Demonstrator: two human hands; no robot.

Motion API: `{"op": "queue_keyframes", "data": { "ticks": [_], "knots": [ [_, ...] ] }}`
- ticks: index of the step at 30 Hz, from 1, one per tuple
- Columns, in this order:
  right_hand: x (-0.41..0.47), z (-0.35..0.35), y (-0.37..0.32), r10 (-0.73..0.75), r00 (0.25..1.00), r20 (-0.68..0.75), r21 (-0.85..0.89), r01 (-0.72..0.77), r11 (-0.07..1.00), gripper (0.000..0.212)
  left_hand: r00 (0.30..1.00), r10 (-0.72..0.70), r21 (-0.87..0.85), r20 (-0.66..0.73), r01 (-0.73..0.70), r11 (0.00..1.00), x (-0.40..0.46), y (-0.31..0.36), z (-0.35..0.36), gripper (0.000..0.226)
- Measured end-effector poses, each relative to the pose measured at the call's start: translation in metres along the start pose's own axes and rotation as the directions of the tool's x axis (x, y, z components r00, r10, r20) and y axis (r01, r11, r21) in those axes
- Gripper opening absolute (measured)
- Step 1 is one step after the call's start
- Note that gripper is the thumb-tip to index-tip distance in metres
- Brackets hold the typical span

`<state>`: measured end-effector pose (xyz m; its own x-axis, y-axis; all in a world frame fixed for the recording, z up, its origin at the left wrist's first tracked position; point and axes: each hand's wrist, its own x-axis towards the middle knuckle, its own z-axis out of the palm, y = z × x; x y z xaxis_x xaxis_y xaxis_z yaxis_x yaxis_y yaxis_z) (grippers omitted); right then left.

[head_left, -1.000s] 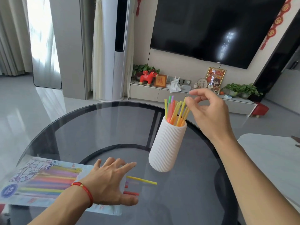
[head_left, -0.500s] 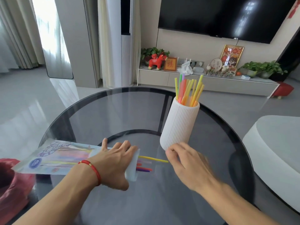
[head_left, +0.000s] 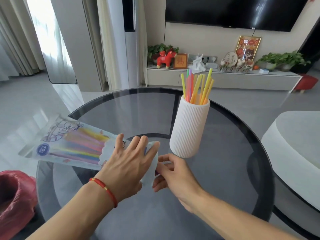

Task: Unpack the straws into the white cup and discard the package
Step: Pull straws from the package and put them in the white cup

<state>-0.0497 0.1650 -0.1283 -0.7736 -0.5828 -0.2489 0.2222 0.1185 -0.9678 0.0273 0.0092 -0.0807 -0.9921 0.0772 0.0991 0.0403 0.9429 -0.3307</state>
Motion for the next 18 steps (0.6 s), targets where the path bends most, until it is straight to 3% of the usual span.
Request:
{"op": "queue_keyframes", "data": {
  "ticks": [6, 10, 14, 16, 18],
  "knots": [
    [0.008, -0.027, -0.022, -0.093, 0.994, -0.064, 0.0, 0.093, 0.996, 0.017, 0.987, -0.109, -0.114, 0.119, 0.123, 0.986, -0.001, -0.017, 0.007, 0.107],
    [0.007, -0.054, -0.027, -0.118, 0.99, -0.081, -0.005, 0.117, 0.993, 0.005, 0.976, -0.11, -0.152, 0.189, 0.14, 0.978, -0.004, -0.027, 0.014, 0.117],
    [0.003, -0.07, -0.033, -0.233, 0.965, -0.123, -0.103, 0.221, 0.97, 0.008, 0.969, -0.08, -0.234, 0.234, 0.136, 0.963, -0.007, -0.028, 0.017, 0.125],
    [0.0, -0.07, -0.034, -0.265, 0.959, -0.104, -0.144, 0.249, 0.958, 0.008, 0.978, -0.057, -0.357, 0.199, 0.127, 0.926, -0.004, -0.022, 0.014, 0.121],
    [-0.002, -0.067, -0.034, -0.291, 0.953, -0.084, -0.16, 0.275, 0.948, 0.007, 0.996, -0.049, -0.491, 0.075, 0.079, 0.867, 0.003, -0.013, 0.011, 0.105]
  ]
}}
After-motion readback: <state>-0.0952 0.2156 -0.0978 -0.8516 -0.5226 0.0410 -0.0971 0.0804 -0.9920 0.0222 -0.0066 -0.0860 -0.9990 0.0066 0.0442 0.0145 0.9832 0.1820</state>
